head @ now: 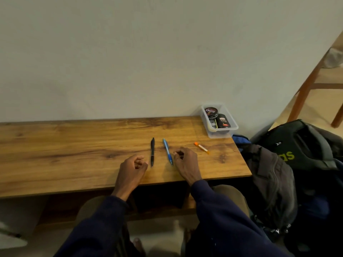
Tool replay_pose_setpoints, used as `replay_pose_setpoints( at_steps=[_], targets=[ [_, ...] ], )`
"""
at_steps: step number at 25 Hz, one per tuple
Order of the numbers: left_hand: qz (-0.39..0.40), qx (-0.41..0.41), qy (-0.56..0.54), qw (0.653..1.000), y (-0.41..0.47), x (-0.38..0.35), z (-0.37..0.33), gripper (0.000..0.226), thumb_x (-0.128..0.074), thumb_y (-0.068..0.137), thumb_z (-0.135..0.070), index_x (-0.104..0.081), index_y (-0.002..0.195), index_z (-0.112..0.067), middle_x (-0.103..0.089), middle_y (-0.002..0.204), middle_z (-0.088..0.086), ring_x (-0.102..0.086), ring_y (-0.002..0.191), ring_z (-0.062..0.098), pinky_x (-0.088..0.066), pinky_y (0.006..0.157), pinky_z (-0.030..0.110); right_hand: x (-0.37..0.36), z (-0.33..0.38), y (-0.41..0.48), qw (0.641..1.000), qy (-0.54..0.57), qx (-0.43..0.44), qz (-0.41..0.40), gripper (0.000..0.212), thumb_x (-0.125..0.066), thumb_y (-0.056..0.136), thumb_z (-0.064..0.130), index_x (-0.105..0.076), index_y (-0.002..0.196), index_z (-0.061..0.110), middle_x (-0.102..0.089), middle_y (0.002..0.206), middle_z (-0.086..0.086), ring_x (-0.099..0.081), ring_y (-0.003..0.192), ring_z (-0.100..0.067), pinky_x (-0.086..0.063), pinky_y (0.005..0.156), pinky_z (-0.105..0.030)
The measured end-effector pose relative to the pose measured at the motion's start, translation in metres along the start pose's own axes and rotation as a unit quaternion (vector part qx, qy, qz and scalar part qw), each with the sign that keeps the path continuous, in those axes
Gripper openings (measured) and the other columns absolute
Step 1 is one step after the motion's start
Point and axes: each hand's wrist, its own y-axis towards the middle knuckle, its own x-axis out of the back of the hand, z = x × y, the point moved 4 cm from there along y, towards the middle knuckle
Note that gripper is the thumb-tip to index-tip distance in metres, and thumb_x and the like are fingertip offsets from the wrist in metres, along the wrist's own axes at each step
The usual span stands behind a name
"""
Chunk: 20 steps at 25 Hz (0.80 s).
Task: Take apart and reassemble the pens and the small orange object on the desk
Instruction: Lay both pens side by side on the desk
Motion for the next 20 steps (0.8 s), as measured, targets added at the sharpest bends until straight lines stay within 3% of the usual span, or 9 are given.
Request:
replay_pose_setpoints(
  at_steps=[7, 11, 15, 20],
  targets=[
    [-0.035, -0.047, -0.02, 0.998, 0.004, -0.017, -0.008, 0.029, -0.067, 0.098, -0.024, -0.067, 0.128, -0.02, -0.071, 0.117, -0.003, -0.061, 0.095, -0.004, -0.045, 0.072, 0.011, -0.009, -0.011, 0.002, 0.999, 0.032, -0.021, -0.027, 0.013, -0.061, 0.101, 0.017, -0.073, 0.104, 0.012, -0.072, 0.1, -0.004, -0.066, 0.092, -0.014, -0.058, 0.086, -0.035],
    [-0.056, -0.054, -0.03, 0.997, 0.01, -0.021, -0.012, 0.026, -0.066, 0.099, -0.03, -0.07, 0.124, -0.023, -0.072, 0.11, -0.01, -0.066, 0.091, -0.002, -0.05, 0.071, 0.007, -0.01, -0.012, 0.005, 0.995, 0.053, -0.054, -0.063, 0.013, -0.063, 0.099, 0.016, -0.076, 0.098, 0.014, -0.073, 0.093, 0.0, -0.066, 0.087, -0.009, -0.057, 0.08, -0.027],
    [-0.078, -0.037, -0.079, 0.993, 0.01, -0.013, -0.007, 0.025, -0.063, 0.1, -0.037, -0.071, 0.122, -0.027, -0.072, 0.1, -0.018, -0.066, 0.095, -0.004, -0.051, 0.074, 0.007, -0.01, -0.012, 0.009, 0.994, 0.07, -0.067, -0.046, 0.012, -0.065, 0.1, 0.019, -0.076, 0.1, 0.017, -0.073, 0.092, 0.005, -0.065, 0.085, 0.001, -0.048, 0.073, -0.008],
    [-0.088, -0.019, -0.088, 0.992, 0.012, -0.01, -0.005, 0.029, -0.063, 0.097, -0.043, -0.072, 0.12, -0.028, -0.07, 0.1, -0.024, -0.064, 0.099, -0.009, -0.046, 0.08, 0.002, -0.01, -0.008, 0.011, 0.996, 0.056, -0.056, -0.031, 0.008, -0.065, 0.1, 0.022, -0.072, 0.099, 0.024, -0.07, 0.09, 0.014, -0.065, 0.089, 0.004, -0.048, 0.071, -0.004]
  ],
)
